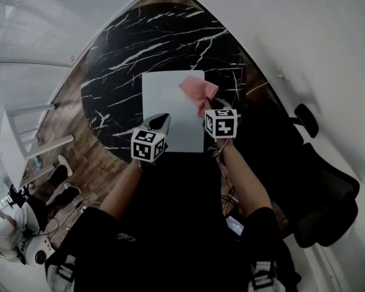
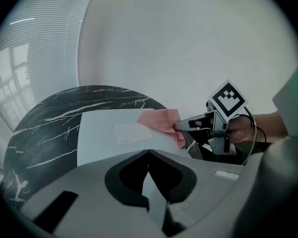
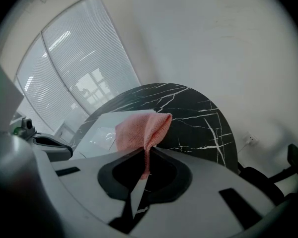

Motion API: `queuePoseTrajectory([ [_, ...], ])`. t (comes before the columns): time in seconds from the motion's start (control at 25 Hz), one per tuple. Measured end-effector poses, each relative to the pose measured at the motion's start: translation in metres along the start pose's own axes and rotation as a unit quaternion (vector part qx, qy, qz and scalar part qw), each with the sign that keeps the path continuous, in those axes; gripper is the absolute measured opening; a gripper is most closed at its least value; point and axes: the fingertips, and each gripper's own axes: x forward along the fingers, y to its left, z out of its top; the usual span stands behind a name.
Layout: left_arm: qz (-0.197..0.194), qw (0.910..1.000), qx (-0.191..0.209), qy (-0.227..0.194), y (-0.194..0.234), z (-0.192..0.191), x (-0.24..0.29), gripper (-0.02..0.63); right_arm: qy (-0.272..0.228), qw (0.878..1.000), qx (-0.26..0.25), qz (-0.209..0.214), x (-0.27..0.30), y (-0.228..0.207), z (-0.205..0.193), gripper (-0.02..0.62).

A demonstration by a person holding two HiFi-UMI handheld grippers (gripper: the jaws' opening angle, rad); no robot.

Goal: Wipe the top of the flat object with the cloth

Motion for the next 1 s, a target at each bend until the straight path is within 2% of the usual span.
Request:
queuePoseTrajectory([
  [0.48, -0.01, 0.9999, 0.013, 0.004, -0.013, 0.0, 0.005, 0.0, -0.008, 1.0, 0.017, -0.01, -0.012, -0.016, -0.01, 0.008],
  [0.72, -0.006, 0.9999, 0.013, -0.001, -0.022, 0.004, 0.004, 0.0, -0.034, 0.999, 0.023, 0.015, -0.02, -0.011, -0.004, 0.008],
  [1.0, 0.03, 0.9992, -0.007, -0.026, -0.014, 0.013, -0.011, -0.002, -0.068, 0.995, 0.009, 0.077, -0.035, 0.018, 0.011, 0.008],
])
